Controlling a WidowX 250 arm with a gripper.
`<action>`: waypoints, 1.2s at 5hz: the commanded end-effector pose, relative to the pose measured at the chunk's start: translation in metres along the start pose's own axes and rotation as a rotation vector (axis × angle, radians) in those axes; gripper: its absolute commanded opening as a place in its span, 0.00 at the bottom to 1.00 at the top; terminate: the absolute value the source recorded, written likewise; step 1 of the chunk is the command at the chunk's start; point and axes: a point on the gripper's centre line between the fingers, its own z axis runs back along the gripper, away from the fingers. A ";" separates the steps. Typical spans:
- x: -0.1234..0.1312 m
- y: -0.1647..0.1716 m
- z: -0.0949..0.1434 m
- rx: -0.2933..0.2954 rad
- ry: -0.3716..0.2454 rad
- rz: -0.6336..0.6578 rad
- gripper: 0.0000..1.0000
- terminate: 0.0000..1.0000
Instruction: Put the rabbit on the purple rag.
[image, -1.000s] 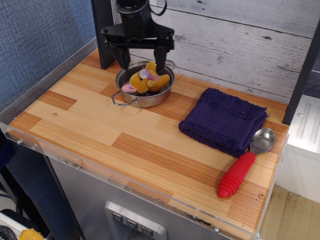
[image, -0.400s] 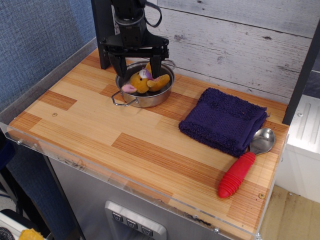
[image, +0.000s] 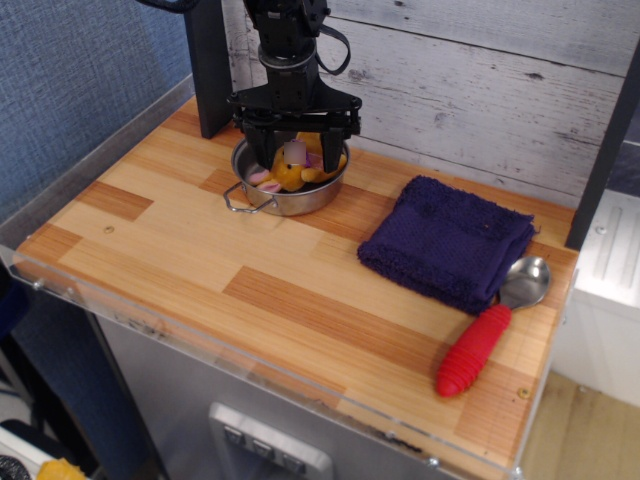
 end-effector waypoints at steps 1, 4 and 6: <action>0.003 -0.004 0.012 0.015 -0.048 -0.028 0.00 0.00; 0.004 -0.015 0.032 0.005 -0.089 -0.053 0.00 0.00; 0.011 -0.008 0.069 0.011 -0.165 -0.016 0.00 0.00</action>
